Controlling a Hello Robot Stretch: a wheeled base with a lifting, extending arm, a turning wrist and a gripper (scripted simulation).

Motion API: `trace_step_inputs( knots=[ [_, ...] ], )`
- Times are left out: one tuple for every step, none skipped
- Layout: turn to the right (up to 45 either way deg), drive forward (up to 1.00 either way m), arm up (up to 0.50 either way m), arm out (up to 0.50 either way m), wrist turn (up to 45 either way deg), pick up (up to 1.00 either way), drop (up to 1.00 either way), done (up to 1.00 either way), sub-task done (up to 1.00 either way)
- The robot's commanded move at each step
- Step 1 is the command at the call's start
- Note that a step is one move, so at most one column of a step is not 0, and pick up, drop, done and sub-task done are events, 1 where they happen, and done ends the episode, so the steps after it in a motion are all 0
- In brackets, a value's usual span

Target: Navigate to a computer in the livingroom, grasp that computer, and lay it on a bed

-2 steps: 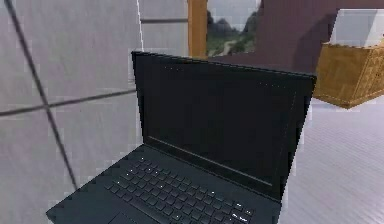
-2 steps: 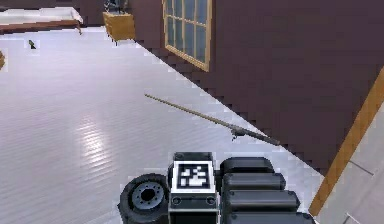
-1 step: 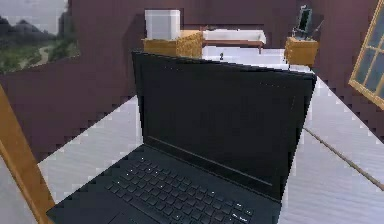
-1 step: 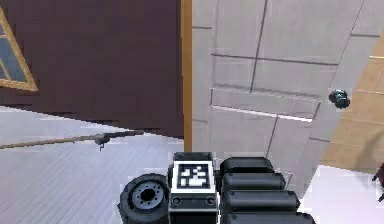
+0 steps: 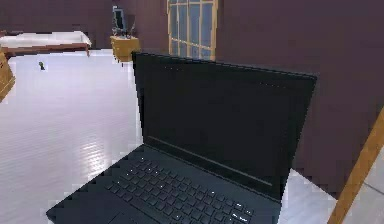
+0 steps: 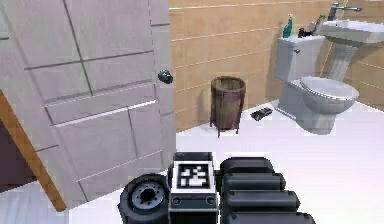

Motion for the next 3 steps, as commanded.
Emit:
trace_step_inputs(
  knots=[
    [45.0, 0.00, 0.00, 0.00, 0.0, 0.00, 0.00, 0.00, 0.00],
    [15.0, 0.00, 0.00, 0.00, 0.0, 0.00, 0.00, 0.00, 0.00],
    [0.0, 0.10, 0.00, 0.00, 0.0, 0.00, 0.00, 0.00, 0.00]
  ],
)
